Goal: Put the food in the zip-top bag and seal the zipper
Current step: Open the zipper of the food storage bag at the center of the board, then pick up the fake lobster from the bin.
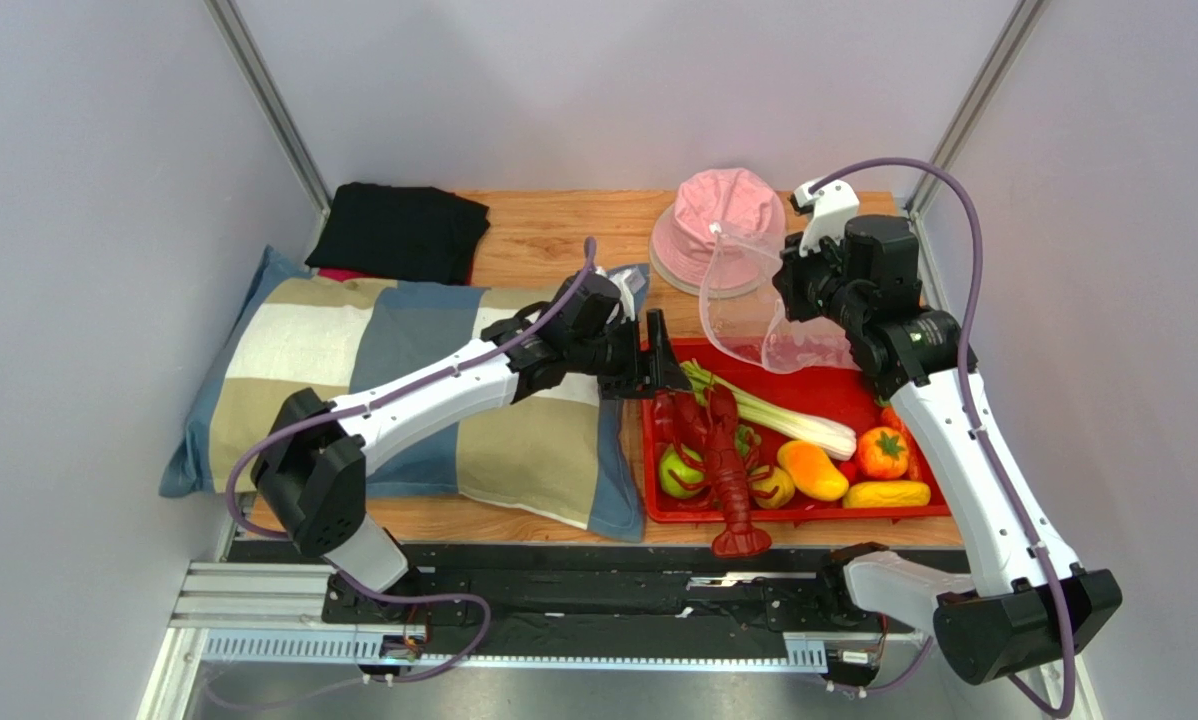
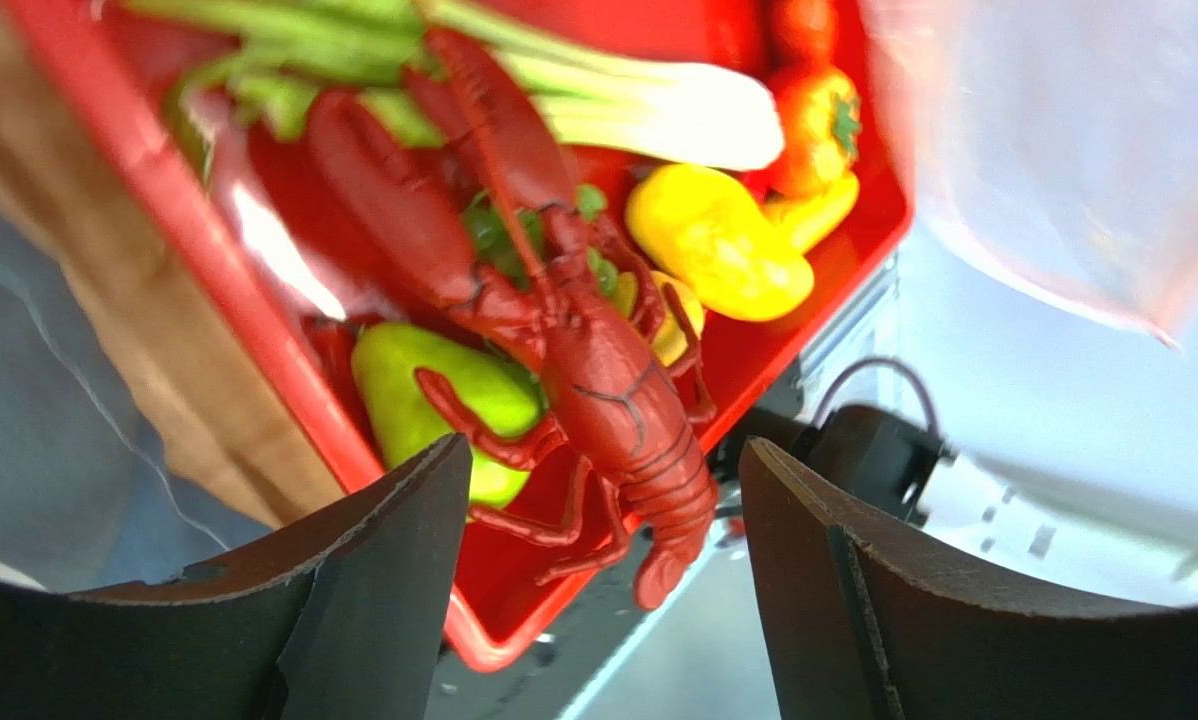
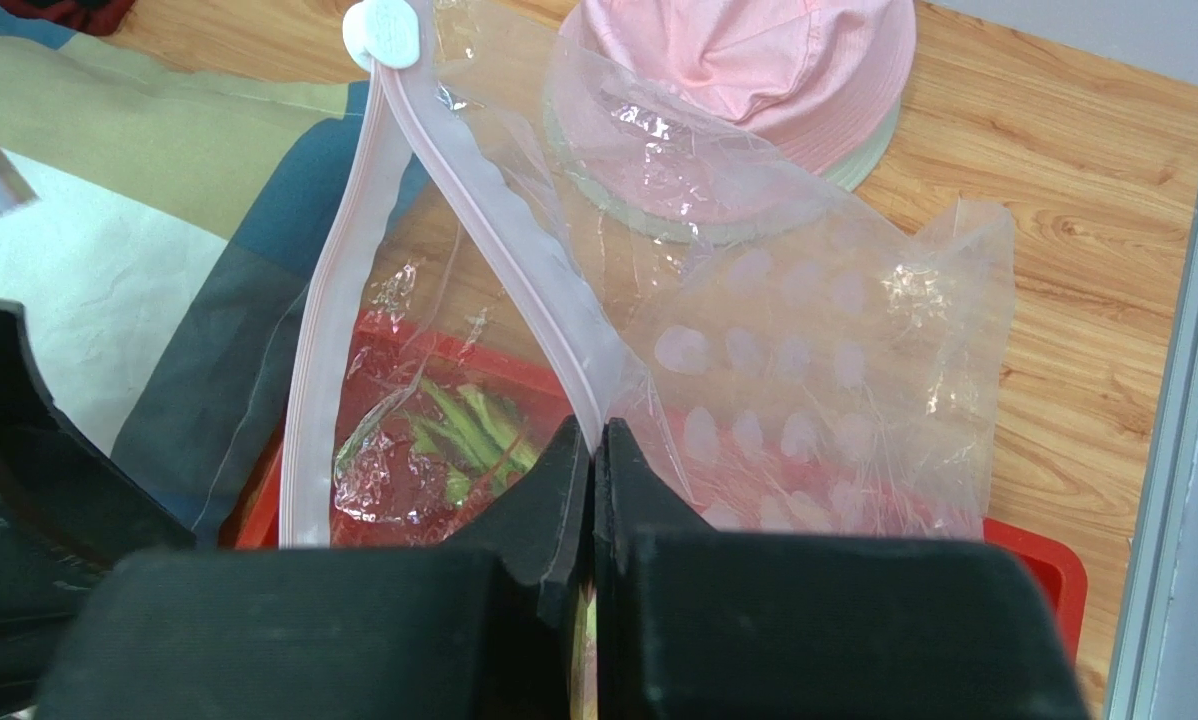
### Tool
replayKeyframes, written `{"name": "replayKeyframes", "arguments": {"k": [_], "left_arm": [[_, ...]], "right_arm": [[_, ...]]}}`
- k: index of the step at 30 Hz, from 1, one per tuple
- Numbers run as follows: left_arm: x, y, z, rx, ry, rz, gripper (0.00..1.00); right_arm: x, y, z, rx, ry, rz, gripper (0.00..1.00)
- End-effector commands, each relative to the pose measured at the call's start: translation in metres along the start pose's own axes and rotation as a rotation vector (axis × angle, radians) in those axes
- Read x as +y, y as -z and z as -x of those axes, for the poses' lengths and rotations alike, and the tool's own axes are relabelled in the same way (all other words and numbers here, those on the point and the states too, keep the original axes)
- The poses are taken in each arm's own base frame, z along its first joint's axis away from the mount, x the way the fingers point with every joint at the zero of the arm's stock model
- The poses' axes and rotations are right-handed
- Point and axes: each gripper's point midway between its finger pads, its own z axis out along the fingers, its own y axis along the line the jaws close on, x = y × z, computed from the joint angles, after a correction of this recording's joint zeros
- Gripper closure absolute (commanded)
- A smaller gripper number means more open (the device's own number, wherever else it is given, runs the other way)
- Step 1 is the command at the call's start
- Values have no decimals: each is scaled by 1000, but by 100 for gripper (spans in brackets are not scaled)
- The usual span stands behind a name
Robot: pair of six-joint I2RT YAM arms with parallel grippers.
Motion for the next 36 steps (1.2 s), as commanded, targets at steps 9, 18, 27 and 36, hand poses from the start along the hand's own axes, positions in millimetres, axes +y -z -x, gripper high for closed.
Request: {"name": "replayKeyframes", "arguments": {"k": [9, 18, 27, 36], "left_arm": [[16, -45, -23, 61, 344, 177, 21], [32, -66, -21, 26, 444, 336, 30], [42, -83, -29, 19, 477, 447, 34], [54, -102, -34, 26, 496, 520, 42]], "right_arm": [[-1, 14, 31, -99, -43, -14, 100], [1, 13, 31, -98, -38, -1, 100], [2, 12, 33, -97, -32, 8, 100], [3, 12, 32, -97, -32, 11, 100]]}}
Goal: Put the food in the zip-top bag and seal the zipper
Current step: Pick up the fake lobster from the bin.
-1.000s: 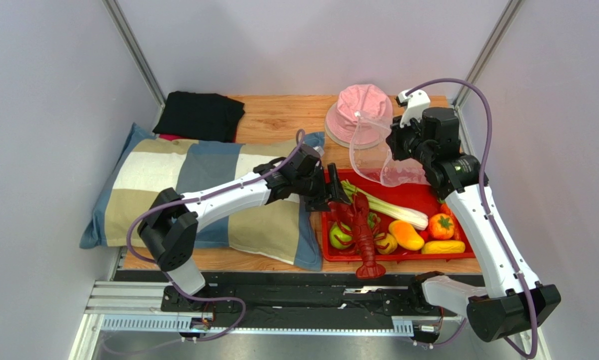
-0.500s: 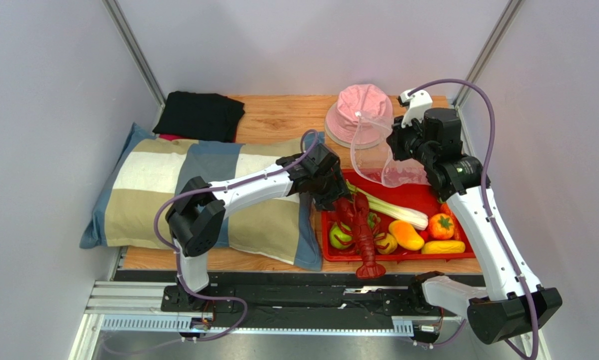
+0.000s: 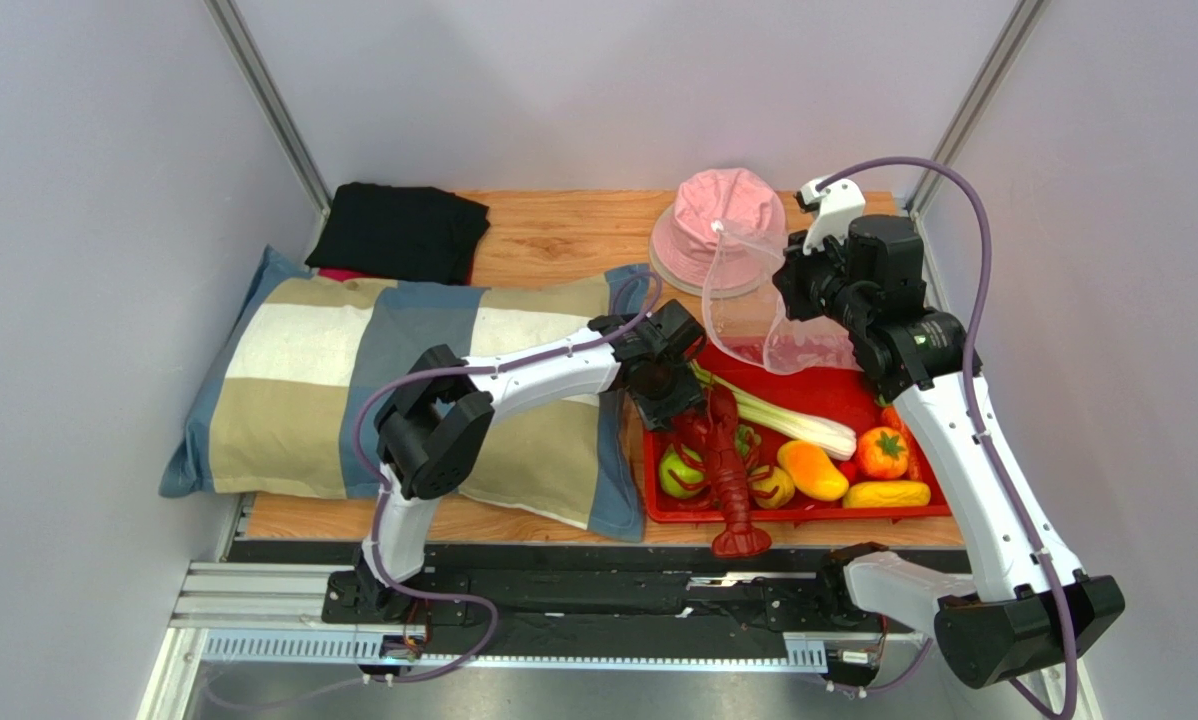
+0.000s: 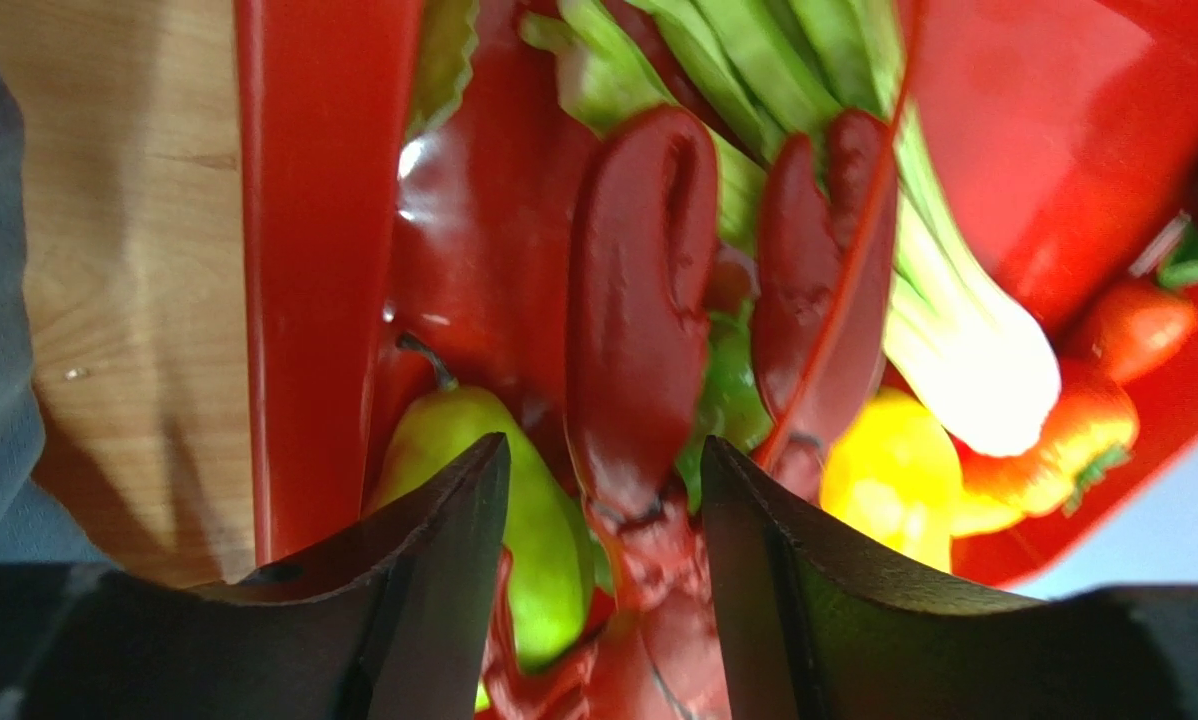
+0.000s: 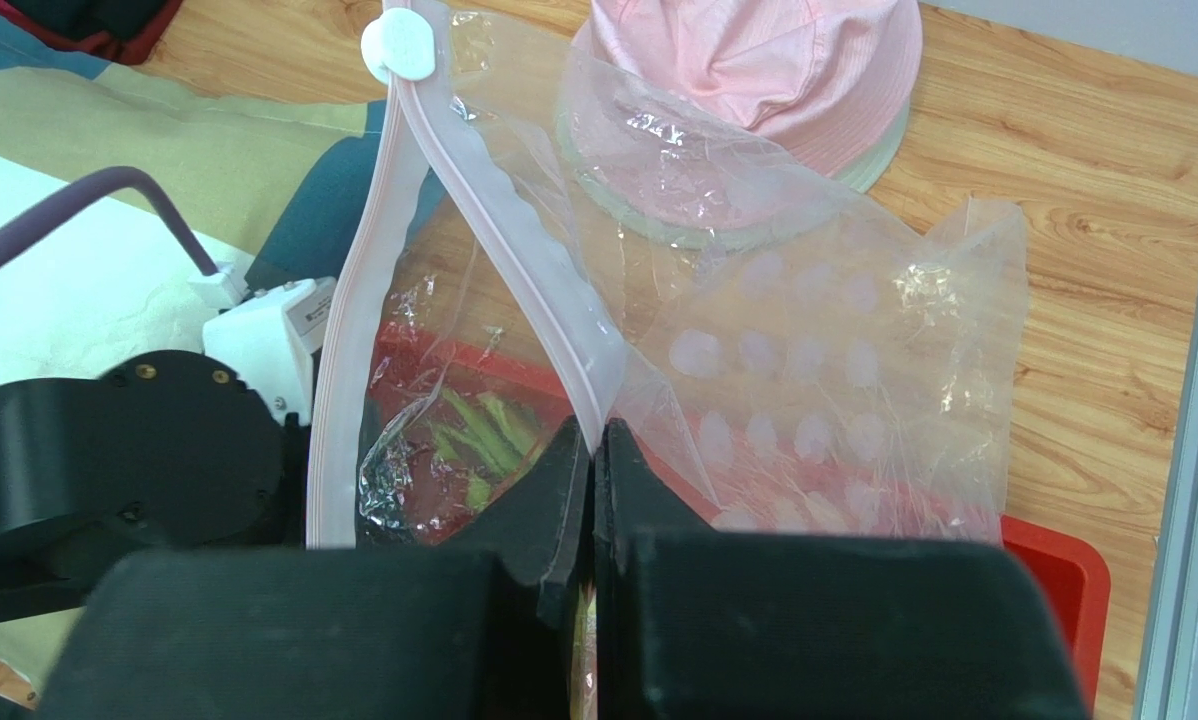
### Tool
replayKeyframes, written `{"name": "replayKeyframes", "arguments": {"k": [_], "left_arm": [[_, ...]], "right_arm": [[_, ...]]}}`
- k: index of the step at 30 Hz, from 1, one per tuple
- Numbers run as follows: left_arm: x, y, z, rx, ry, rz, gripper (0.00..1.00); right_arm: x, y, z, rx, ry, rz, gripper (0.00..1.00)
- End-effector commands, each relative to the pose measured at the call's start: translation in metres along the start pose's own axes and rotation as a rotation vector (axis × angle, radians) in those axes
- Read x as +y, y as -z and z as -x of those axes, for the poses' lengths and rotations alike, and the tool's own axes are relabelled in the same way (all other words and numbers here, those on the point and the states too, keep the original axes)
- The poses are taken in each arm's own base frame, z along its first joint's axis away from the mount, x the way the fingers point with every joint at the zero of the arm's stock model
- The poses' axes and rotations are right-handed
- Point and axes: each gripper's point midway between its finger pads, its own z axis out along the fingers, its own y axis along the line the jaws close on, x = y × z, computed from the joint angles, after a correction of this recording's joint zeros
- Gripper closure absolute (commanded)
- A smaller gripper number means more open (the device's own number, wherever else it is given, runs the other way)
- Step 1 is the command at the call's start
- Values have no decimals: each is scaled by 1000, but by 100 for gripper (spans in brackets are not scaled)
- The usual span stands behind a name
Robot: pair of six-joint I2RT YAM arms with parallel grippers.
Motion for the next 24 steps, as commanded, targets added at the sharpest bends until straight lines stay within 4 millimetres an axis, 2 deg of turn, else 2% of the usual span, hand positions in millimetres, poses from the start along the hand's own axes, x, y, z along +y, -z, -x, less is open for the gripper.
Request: {"name": "replayKeyframes", "arguments": {"k": [1, 6, 7, 9, 10, 12, 13, 15, 16, 21, 22, 24], "left_arm": [[-7, -3, 3, -20, 24, 27, 43], [-12, -6, 5, -18, 24, 24, 54], [-13, -5, 6, -19, 24, 21, 61], [-16, 0, 6, -15, 25, 10, 69], [-19, 5, 7, -17, 24, -2, 76], [-22, 13, 9, -25, 24, -19, 83], [-27, 23, 10, -31, 24, -41, 90], [-29, 33, 17, -49, 24, -56, 97], [-34, 44, 20, -60, 27, -82, 100], [-38, 79, 35, -95, 33, -139, 100], [-42, 91, 37, -105, 29, -165, 100], [-38, 100, 42, -118, 27, -170, 100]], "right_arm": [[1, 8, 27, -81, 7, 8, 100], [1, 9, 27, -81, 7, 8, 100], [1, 10, 28, -84, 8, 8, 100], [1, 10, 29, -86, 10, 6, 100], [1, 10, 28, -83, 10, 5, 100], [0, 10, 29, -86, 9, 5, 100], [1, 10, 29, -84, 10, 7, 100], [0, 9, 31, -86, 5, 4, 100], [1, 9, 31, -86, 4, 5, 100], [-3, 10, 36, -96, -1, -19, 100], [-5, 11, 38, -104, -1, -27, 100], [-9, 13, 41, -113, -4, -47, 100]]}}
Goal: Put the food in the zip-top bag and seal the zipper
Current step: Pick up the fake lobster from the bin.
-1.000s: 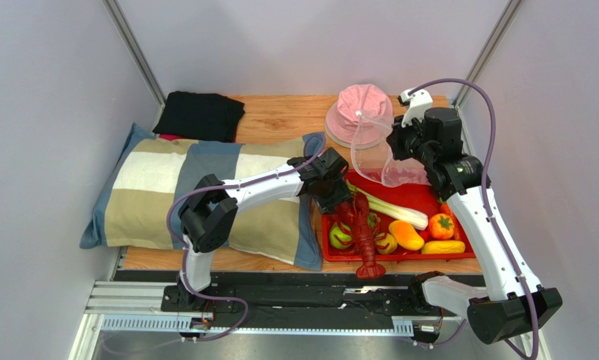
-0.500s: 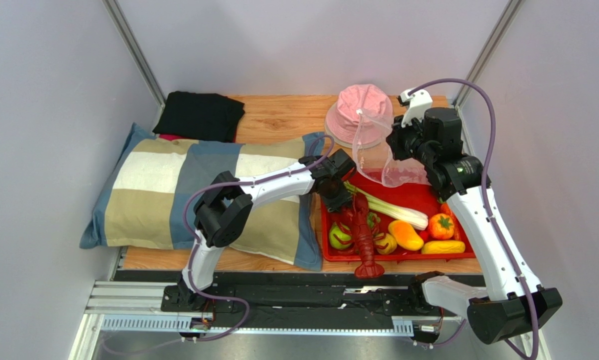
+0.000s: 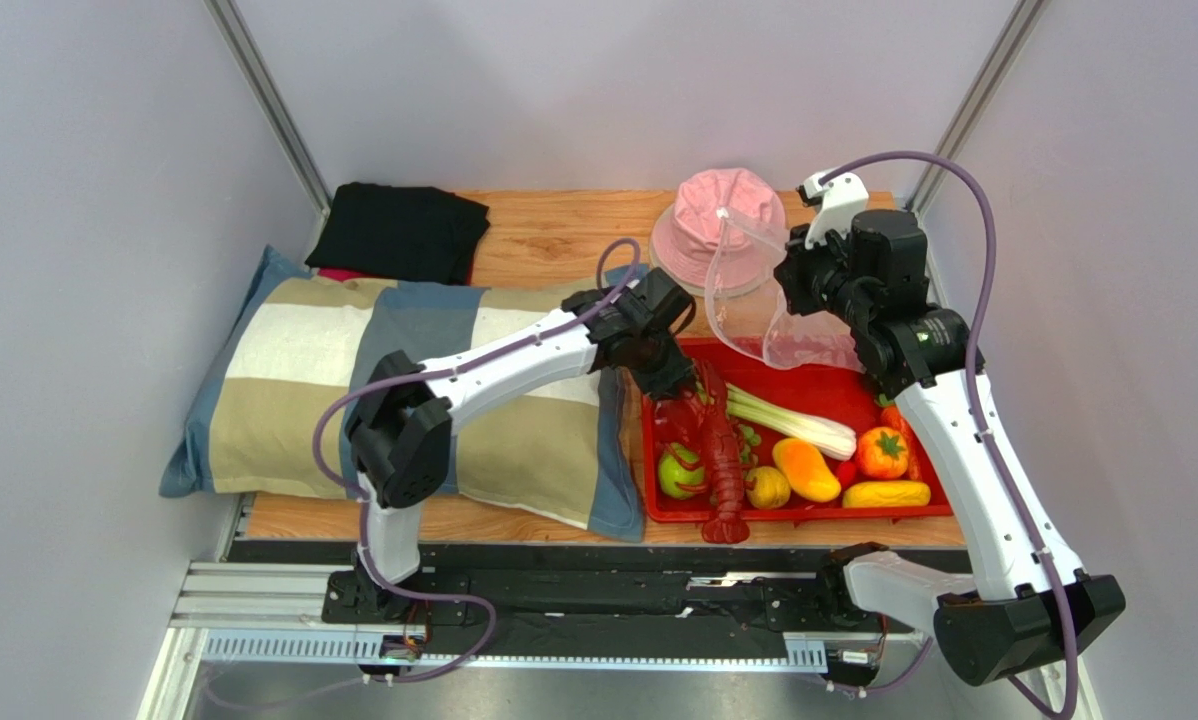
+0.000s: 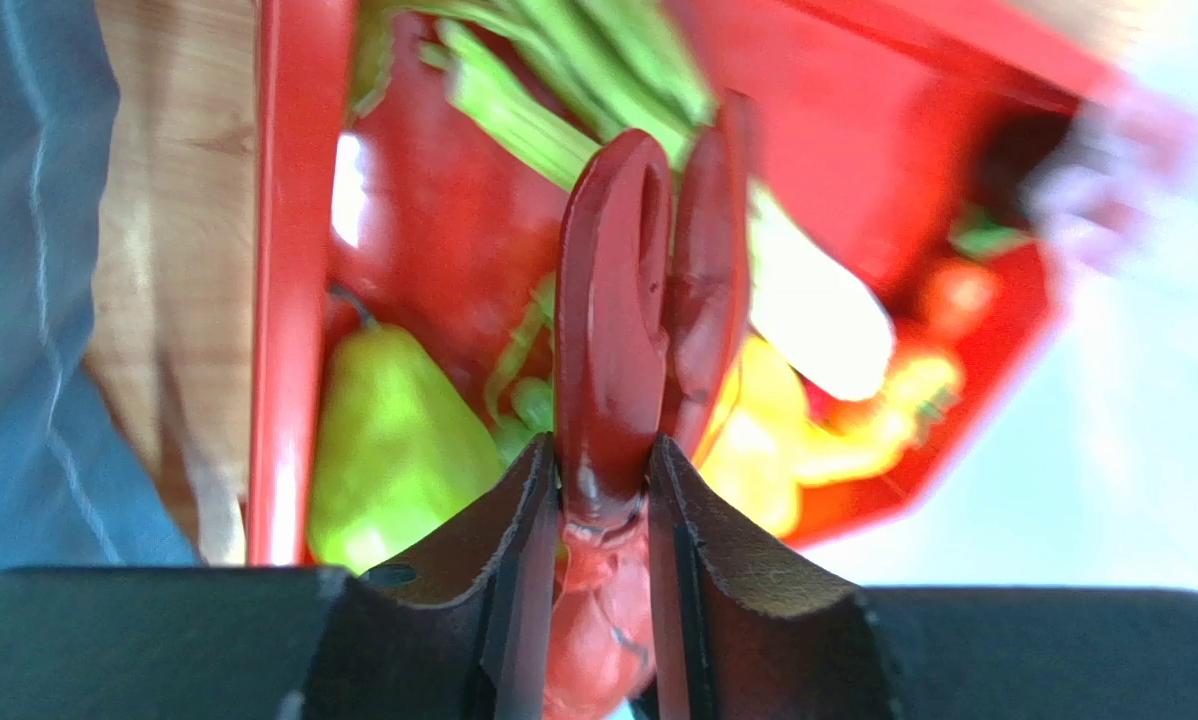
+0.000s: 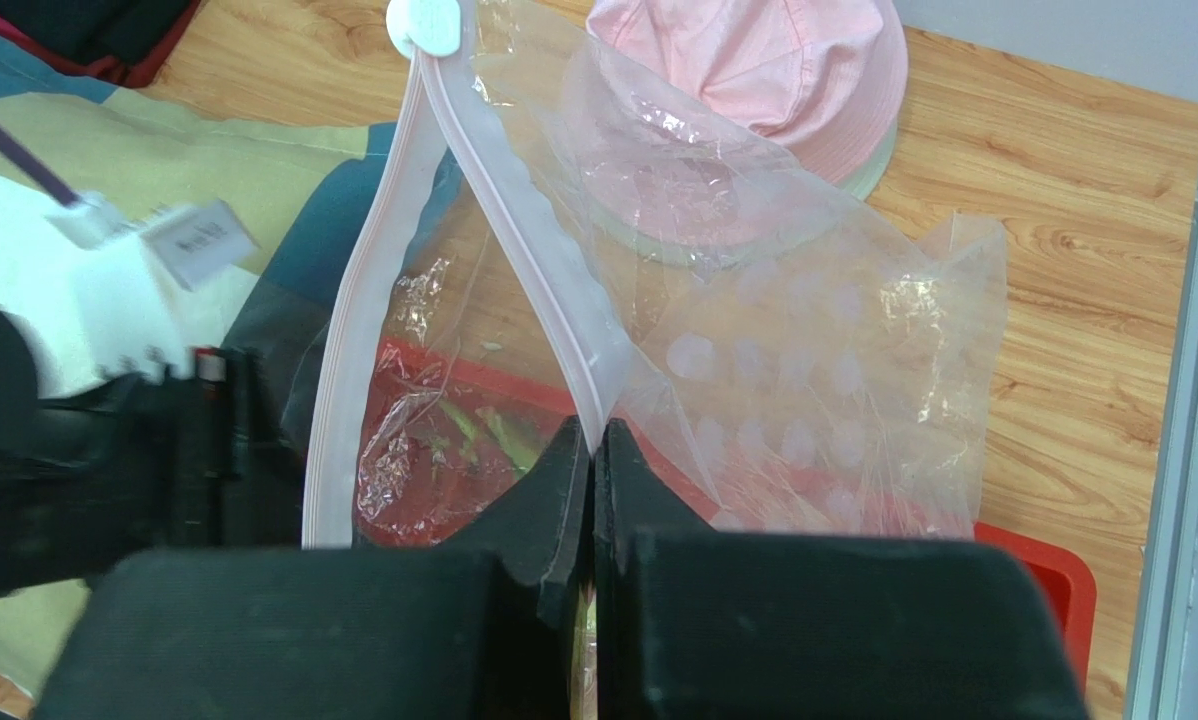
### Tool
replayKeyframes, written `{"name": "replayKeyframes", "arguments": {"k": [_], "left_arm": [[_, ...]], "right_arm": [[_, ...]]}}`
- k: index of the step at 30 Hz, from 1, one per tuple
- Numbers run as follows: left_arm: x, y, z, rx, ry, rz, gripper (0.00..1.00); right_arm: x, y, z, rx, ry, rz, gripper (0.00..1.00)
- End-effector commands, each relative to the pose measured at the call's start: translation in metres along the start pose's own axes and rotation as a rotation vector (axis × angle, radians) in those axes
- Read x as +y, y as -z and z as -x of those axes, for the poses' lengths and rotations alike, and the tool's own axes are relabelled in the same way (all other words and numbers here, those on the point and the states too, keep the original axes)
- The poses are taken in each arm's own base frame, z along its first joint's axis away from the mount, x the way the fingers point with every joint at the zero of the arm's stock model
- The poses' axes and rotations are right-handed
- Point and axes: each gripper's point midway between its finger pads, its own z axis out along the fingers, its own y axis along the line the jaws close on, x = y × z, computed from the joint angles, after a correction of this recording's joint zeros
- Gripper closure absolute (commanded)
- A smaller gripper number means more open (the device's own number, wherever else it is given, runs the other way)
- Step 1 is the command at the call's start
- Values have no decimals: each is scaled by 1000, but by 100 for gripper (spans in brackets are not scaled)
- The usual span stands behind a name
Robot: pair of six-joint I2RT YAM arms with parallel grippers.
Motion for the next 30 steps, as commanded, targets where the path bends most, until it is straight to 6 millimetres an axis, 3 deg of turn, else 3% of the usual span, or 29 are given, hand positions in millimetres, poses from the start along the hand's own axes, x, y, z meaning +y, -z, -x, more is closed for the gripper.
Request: {"name": "replayKeyframes", "arguments": {"k": [1, 9, 19, 23, 30], "left_arm": [[-19, 60, 21, -63, -7, -117, 100], [0, 88, 36, -102, -71, -144, 100], [-27, 156, 71, -345, -236, -369, 100], [-37, 186, 89, -464, -268, -433, 100], [-69, 257, 130, -721, -274, -564, 100]], "right_arm": [[-10, 12, 35, -103, -10, -52, 100], [-17, 14, 44, -125, -47, -91, 100], [-14, 17, 51, -132, -132, -87, 100], [-23, 21, 55, -147, -164, -146, 100], [-24, 22, 65, -166, -230, -157, 100]]}}
